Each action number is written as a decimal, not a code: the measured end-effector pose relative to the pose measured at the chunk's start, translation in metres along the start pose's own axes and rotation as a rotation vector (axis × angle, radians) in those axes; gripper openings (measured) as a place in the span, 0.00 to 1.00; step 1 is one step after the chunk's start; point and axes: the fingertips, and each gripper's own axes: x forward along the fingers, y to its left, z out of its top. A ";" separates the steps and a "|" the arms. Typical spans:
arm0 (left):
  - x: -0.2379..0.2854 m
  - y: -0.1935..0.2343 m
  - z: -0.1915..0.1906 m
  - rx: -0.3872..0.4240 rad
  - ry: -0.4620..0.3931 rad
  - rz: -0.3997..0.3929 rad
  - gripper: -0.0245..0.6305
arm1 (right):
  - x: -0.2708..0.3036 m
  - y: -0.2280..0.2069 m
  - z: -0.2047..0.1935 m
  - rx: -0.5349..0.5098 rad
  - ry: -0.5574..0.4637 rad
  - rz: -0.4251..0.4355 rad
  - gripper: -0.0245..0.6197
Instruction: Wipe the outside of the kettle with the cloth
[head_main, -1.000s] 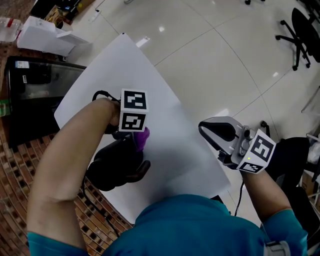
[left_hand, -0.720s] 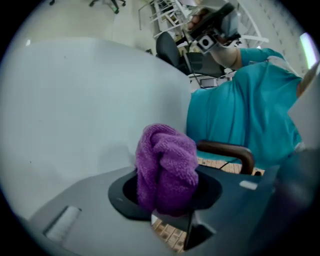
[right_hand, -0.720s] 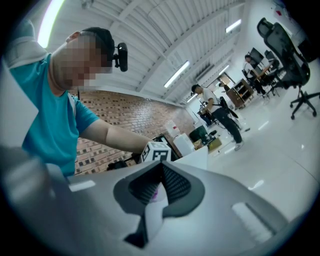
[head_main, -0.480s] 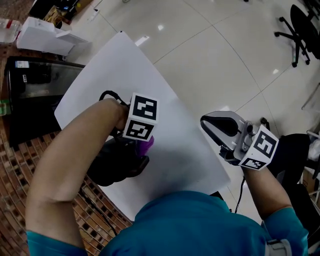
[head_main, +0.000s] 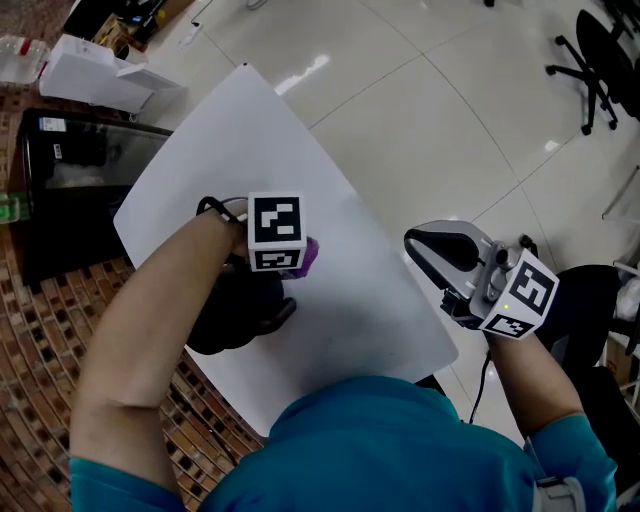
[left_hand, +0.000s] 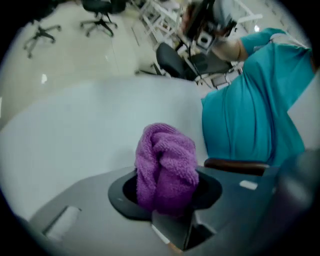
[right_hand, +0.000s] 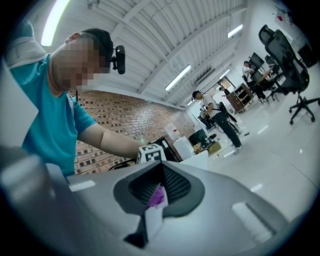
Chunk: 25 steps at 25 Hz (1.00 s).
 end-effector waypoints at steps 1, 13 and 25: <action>-0.022 -0.003 0.011 -0.026 -0.120 0.058 0.29 | -0.003 0.002 0.003 -0.002 -0.003 -0.001 0.05; -0.142 -0.124 -0.027 -0.516 -1.219 0.560 0.29 | 0.010 0.028 0.009 -0.019 0.050 0.078 0.05; -0.174 -0.070 -0.044 -0.343 -1.178 0.780 0.29 | 0.048 0.061 0.008 -0.079 0.133 0.120 0.05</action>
